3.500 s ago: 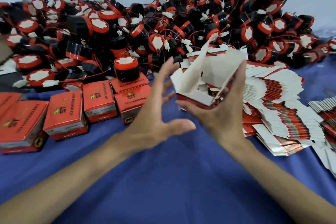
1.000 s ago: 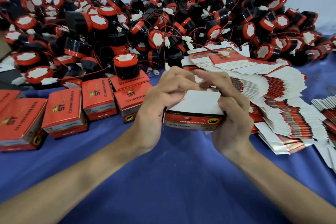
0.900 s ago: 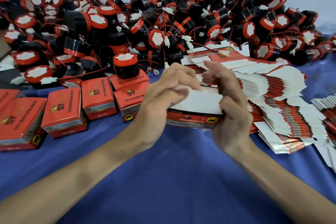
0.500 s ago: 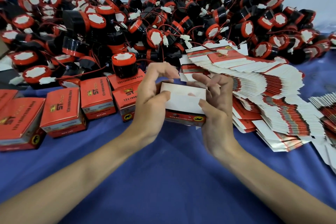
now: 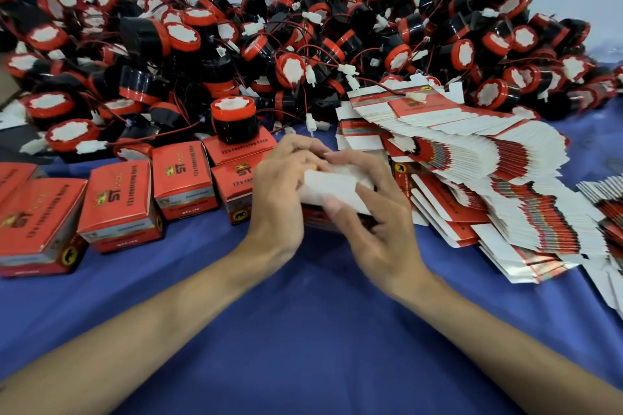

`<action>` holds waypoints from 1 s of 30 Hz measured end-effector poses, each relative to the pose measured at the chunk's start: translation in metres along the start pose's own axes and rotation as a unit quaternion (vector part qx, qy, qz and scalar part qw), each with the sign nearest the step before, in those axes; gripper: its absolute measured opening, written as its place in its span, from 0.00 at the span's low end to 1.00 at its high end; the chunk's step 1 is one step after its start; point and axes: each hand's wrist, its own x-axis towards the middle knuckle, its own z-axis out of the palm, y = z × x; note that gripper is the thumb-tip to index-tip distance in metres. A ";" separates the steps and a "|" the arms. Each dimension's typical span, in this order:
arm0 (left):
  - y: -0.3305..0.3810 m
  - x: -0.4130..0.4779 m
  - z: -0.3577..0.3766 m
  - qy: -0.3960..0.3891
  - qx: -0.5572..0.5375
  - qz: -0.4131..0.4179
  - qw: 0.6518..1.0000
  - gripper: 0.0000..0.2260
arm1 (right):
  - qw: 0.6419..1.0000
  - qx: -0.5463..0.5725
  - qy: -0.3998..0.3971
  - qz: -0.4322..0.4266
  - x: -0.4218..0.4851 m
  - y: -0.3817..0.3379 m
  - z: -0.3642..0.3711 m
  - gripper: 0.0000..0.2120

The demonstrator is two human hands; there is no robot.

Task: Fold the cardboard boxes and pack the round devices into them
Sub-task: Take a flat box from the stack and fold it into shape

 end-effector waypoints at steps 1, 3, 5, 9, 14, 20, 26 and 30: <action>0.000 -0.001 0.001 -0.020 -0.015 -0.003 1.000 0.12 | 0.999 0.040 0.006 0.029 0.001 0.000 0.000 0.16; -0.001 -0.002 0.000 -0.060 -0.024 -0.001 0.998 0.13 | 0.988 0.123 0.016 0.087 0.003 0.001 -0.004 0.13; -0.002 -0.001 -0.001 -0.074 -0.020 0.006 0.997 0.14 | 0.984 0.142 0.032 0.105 0.005 -0.001 -0.006 0.10; -0.006 0.001 -0.003 -0.072 -0.039 -0.005 0.997 0.16 | 0.973 0.186 0.053 0.121 0.006 0.002 -0.004 0.11; -0.012 -0.009 0.000 -0.075 -0.031 0.012 0.997 0.09 | 0.963 0.215 0.059 0.151 0.006 0.004 -0.006 0.15; -0.009 -0.008 0.003 -0.038 -0.023 0.024 0.999 0.14 | 0.914 0.291 0.033 0.282 -0.003 0.005 0.001 0.10; -0.008 -0.006 0.004 -0.025 -0.014 0.034 0.999 0.17 | 0.900 0.332 0.006 0.282 -0.005 0.004 -0.001 0.16; -0.007 -0.010 0.004 -0.010 -0.020 0.031 0.999 0.19 | 0.904 0.320 0.000 0.284 -0.003 0.002 0.000 0.20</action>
